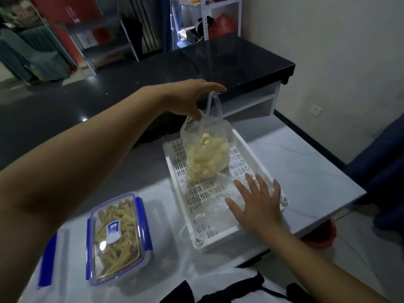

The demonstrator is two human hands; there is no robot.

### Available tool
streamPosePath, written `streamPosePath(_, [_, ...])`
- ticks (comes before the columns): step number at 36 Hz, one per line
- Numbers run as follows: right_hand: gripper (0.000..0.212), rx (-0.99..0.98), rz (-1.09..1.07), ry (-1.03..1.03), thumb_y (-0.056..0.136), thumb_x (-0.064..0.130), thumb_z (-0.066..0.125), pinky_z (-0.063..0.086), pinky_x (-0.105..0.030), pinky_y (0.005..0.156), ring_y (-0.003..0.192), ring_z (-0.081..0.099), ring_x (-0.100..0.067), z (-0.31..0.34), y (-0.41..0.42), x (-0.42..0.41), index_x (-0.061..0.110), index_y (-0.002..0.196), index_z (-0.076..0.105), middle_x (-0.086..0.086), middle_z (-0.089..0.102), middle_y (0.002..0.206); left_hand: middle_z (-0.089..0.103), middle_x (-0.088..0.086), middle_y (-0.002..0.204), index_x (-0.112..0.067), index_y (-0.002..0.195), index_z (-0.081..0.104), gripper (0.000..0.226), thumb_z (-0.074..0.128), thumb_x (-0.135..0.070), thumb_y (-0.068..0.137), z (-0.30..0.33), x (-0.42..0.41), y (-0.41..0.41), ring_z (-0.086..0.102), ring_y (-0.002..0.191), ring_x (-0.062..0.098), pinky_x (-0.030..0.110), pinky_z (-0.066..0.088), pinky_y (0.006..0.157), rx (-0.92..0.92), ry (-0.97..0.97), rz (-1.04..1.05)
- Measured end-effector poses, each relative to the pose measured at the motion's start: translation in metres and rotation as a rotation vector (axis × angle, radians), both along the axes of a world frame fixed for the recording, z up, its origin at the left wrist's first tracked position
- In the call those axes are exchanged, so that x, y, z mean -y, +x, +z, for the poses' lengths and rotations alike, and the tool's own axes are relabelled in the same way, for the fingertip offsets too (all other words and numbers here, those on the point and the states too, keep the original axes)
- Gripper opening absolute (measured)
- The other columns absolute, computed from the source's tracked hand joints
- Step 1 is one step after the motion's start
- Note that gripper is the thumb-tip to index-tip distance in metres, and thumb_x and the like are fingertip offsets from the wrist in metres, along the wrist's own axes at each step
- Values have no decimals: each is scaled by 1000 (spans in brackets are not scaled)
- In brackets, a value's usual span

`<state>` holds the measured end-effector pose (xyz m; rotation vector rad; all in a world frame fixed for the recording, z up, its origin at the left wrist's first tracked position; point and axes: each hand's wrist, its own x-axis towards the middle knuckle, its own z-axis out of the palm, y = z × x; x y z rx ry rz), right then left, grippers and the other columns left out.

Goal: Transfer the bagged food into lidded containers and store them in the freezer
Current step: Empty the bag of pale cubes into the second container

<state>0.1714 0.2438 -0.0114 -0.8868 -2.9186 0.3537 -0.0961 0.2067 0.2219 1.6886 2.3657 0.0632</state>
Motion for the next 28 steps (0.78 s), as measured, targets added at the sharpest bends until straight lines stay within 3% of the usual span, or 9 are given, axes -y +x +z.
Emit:
streamPosePath(4, [74, -30, -1, 1, 90, 71, 22, 7, -64, 117, 146, 37, -28, 1, 1, 2, 30, 142, 56, -6, 47, 154, 56, -4, 138, -41, 124, 63, 47, 80, -26, 83, 8, -17, 5, 53, 125, 20, 43, 45, 105, -68, -58, -30])
streamPosePath(7, [68, -70, -5, 9, 90, 68, 32, 11, -65, 117, 143, 42, -30, 1, 2, 1, 28, 138, 60, -8, 51, 151, 65, -4, 129, -37, 105, 71, 23, 78, -32, 84, 12, -23, 9, 60, 115, 20, 45, 48, 101, -127, -119, 2])
streamPosePath(13, [69, -99, -4, 16, 90, 67, 30, 13, -65, 117, 141, 44, -29, -2, 1, 0, 27, 136, 62, -8, 54, 148, 65, 0, 131, -28, 111, 74, 32, 80, -20, 81, 2, -8, 12, 62, 115, 24, 46, 50, 100, -194, -271, 4])
streamPosePath(18, [69, -71, -1, 23, 91, 68, 28, 7, -63, 118, 145, 37, -27, -4, 2, -2, 29, 140, 57, -6, 48, 154, 65, 3, 127, -17, 125, 67, 37, 72, -27, 91, -3, 10, 20, 62, 111, 24, 47, 52, 97, -187, -76, 67])
streamPosePath(22, [66, -105, 0, 24, 91, 66, 33, 7, -62, 118, 145, 38, -29, -5, 2, -3, 27, 138, 59, -8, 48, 153, 66, 3, 117, -16, 120, 67, 27, 68, -25, 94, 0, 28, 27, 62, 105, 21, 39, 52, 89, -176, 79, 71])
streamPosePath(26, [64, -138, 19, 23, 91, 64, 36, 6, -62, 118, 145, 38, -31, -6, 4, -4, 25, 137, 60, -9, 48, 153, 70, 7, 112, -10, 114, 68, 22, 67, -19, 94, -2, 46, 33, 66, 103, 23, 46, 56, 91, -132, 206, 123])
streamPosePath(28, [66, -127, 28, 15, 91, 65, 34, 5, -61, 119, 146, 35, -30, -4, 5, -4, 26, 139, 57, -8, 46, 155, 71, 7, 109, -9, 111, 68, 18, 66, -17, 95, -2, 52, 35, 68, 100, 22, 41, 56, 89, -140, 255, 135])
